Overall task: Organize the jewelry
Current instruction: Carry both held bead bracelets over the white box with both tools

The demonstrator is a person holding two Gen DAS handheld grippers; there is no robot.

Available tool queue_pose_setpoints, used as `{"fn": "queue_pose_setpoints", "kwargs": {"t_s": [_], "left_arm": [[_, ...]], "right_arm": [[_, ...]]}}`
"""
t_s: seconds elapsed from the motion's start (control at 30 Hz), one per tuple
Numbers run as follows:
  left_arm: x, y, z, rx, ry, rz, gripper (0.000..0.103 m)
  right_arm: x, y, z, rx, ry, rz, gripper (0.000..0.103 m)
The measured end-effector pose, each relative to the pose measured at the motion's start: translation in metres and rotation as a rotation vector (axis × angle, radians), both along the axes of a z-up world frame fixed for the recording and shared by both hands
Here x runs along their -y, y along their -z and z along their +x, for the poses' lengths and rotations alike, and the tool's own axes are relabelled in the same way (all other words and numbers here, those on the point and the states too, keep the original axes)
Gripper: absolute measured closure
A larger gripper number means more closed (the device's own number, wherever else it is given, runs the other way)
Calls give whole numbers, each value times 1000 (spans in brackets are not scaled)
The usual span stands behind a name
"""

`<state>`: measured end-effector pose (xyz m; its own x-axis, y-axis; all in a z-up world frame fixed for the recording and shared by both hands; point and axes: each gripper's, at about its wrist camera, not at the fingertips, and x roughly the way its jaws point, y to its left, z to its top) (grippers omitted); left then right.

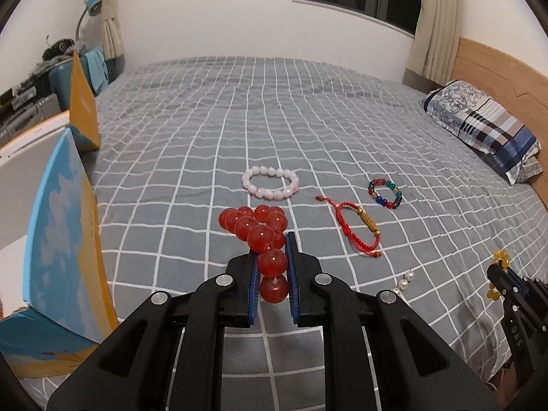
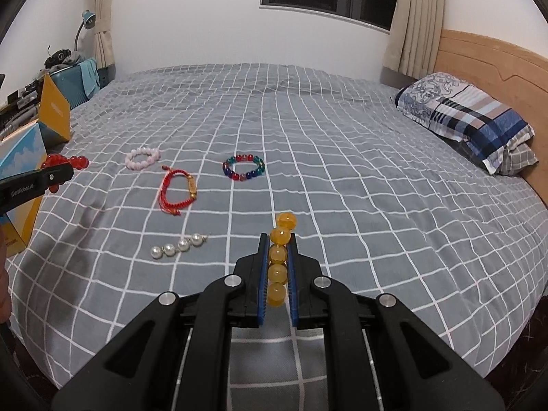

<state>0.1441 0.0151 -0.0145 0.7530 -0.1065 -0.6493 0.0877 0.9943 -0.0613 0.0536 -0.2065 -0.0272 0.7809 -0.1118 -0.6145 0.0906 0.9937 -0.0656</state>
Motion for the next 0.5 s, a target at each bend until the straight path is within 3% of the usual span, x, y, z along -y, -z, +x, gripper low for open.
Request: {"fn": "queue_pose_setpoints", "kwargs": {"t_s": [0.17,0.5], "left_arm": [[-3,-10,-2,4,-10,-1,90],[-32,-57,-21,48,-43,-11,90]], "right_arm": [[-4,-12,8,5,9,32,94],[-37,-53,22,16,-27,50,94]]}}
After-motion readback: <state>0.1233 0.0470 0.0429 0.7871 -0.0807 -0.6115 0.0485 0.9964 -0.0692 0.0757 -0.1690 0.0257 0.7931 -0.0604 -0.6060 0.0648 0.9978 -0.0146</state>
